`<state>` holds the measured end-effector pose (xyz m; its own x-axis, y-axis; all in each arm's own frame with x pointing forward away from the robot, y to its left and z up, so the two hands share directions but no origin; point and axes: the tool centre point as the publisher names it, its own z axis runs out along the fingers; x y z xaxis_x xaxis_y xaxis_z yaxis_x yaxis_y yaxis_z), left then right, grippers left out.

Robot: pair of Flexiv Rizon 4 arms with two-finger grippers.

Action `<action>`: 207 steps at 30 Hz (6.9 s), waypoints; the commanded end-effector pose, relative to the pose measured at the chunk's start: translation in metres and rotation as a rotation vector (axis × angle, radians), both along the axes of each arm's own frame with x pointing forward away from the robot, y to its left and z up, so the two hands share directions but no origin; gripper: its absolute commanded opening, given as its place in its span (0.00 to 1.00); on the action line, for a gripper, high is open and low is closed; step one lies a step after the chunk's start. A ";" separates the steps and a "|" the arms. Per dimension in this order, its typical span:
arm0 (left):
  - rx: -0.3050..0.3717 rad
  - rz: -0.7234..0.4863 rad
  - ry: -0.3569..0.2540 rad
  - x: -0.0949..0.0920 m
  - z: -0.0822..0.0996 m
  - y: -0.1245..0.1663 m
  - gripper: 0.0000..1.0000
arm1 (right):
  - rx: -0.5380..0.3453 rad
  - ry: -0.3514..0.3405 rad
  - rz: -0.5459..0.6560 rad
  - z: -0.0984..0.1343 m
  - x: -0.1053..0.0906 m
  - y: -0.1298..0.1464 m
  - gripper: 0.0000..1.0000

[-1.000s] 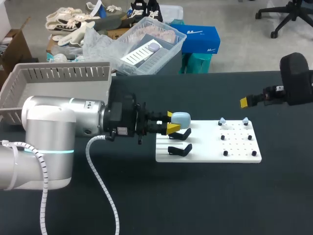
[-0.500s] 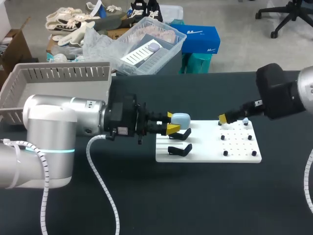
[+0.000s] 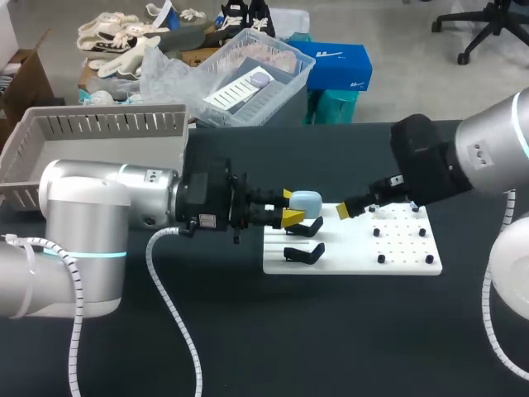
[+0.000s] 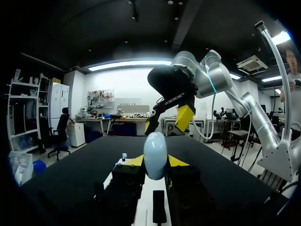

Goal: Pick up each earbud case from the left stands, insert the matching earbuds, close the lid, and place the case in the box.

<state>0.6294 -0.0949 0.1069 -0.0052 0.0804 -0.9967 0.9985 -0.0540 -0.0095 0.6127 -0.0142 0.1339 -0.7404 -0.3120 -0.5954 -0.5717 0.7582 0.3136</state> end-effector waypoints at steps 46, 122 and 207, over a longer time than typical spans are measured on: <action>-0.001 -0.001 0.000 0.001 -0.001 -0.001 0.00 | 0.021 0.050 0.014 -0.016 0.020 0.036 1.00; -0.001 -0.001 0.000 0.001 -0.001 -0.001 0.00 | -0.782 0.044 -0.414 -0.079 0.102 -0.130 0.98; -0.001 -0.001 0.000 0.001 -0.001 -0.001 0.00 | -0.719 0.055 -0.430 -0.039 0.069 -0.113 0.00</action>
